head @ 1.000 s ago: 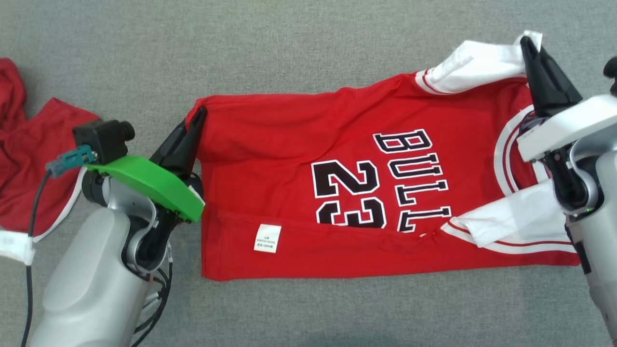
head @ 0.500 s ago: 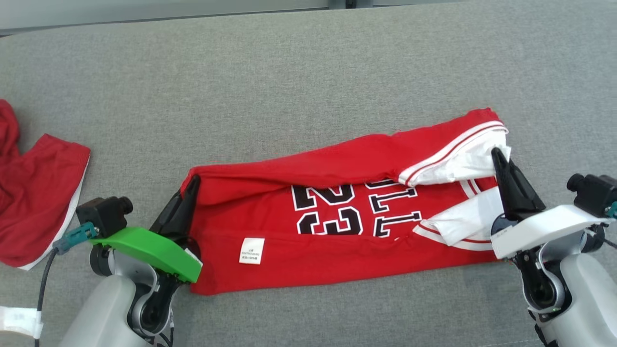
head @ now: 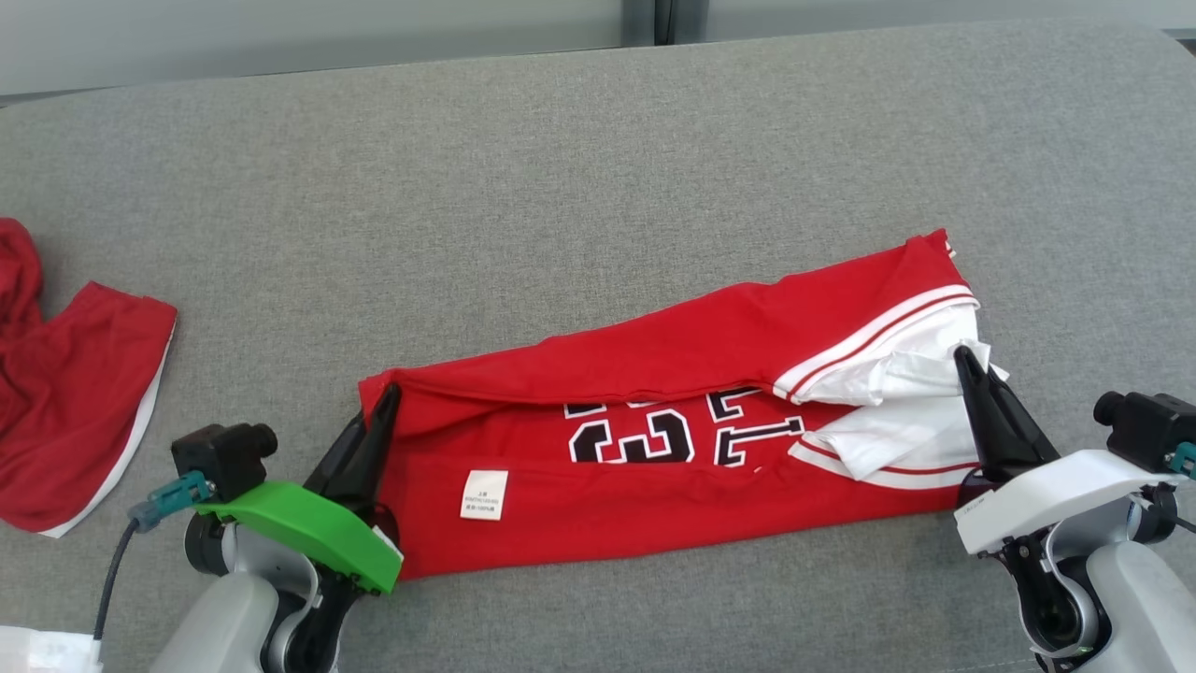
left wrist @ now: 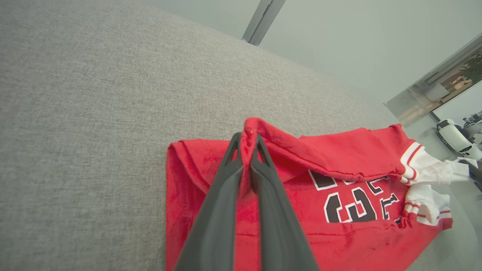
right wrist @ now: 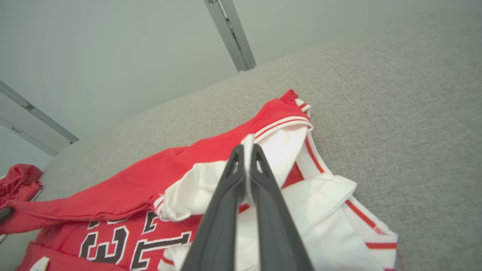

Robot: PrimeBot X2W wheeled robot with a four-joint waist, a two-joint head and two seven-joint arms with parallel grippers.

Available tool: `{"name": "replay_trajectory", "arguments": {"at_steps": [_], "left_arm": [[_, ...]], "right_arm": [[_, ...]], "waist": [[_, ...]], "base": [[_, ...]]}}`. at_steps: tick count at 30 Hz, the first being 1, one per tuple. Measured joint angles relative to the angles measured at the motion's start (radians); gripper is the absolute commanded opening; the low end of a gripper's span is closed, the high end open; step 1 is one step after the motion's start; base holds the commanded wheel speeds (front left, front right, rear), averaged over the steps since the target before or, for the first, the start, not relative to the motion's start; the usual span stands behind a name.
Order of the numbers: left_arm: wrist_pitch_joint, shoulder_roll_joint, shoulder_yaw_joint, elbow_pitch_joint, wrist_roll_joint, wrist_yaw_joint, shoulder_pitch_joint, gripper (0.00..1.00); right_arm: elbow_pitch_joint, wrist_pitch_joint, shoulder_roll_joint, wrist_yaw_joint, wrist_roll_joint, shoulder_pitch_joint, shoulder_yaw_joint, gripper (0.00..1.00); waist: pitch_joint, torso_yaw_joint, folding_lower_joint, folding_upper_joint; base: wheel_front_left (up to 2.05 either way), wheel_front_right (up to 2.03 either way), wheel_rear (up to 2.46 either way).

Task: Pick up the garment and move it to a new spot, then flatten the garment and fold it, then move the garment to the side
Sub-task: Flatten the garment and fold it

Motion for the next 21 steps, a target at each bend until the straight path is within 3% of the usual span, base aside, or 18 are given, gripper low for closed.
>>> {"name": "replay_trajectory", "arguments": {"at_steps": [1,4,5,7,9,16,21], "left_arm": [[0.0,0.0,-0.005,0.002,0.004,0.0,0.007,0.0],[-0.006,0.009,-0.019,0.014,0.03,0.0,0.021,0.01],[-0.01,0.015,-0.018,0.014,0.035,0.0,0.026,0.19],[-0.015,0.025,-0.02,0.015,0.045,0.0,0.036,0.49],[-0.018,0.027,-0.026,0.016,0.065,0.002,0.042,1.0],[-0.042,0.062,-0.048,0.002,0.147,0.016,0.06,1.0],[-0.053,0.115,-0.048,-0.004,0.249,0.109,0.091,1.0]], "right_arm": [[0.002,0.0,-0.002,0.0,0.0,0.006,0.0,0.09],[0.01,0.001,-0.011,-0.001,-0.011,0.017,0.005,0.95],[0.01,0.001,-0.015,-0.003,-0.016,0.019,0.007,1.0],[0.01,0.001,-0.017,-0.009,-0.021,0.023,0.011,1.0],[0.008,0.002,-0.018,-0.009,-0.021,0.026,0.015,1.0],[-0.029,0.025,-0.056,-0.023,-0.022,0.026,-0.012,1.0],[0.002,0.067,-0.111,-0.054,-0.044,0.013,-0.044,1.0]], "waist": [[-0.002,0.002,0.0,0.0],[-0.008,0.008,0.0,0.0],[-0.01,0.009,0.0,0.0],[-0.011,0.011,0.0,0.0],[-0.011,0.013,0.0,0.0],[-0.011,0.014,0.0,0.0],[-0.001,0.01,0.0,0.0]], "base": [[0.0,0.0,0.0],[0.0,0.0,0.0],[0.0,0.0,0.0],[0.0,0.0,0.0],[0.0,0.0,0.0],[0.0,0.0,0.0],[0.0,0.0,0.0]]}}
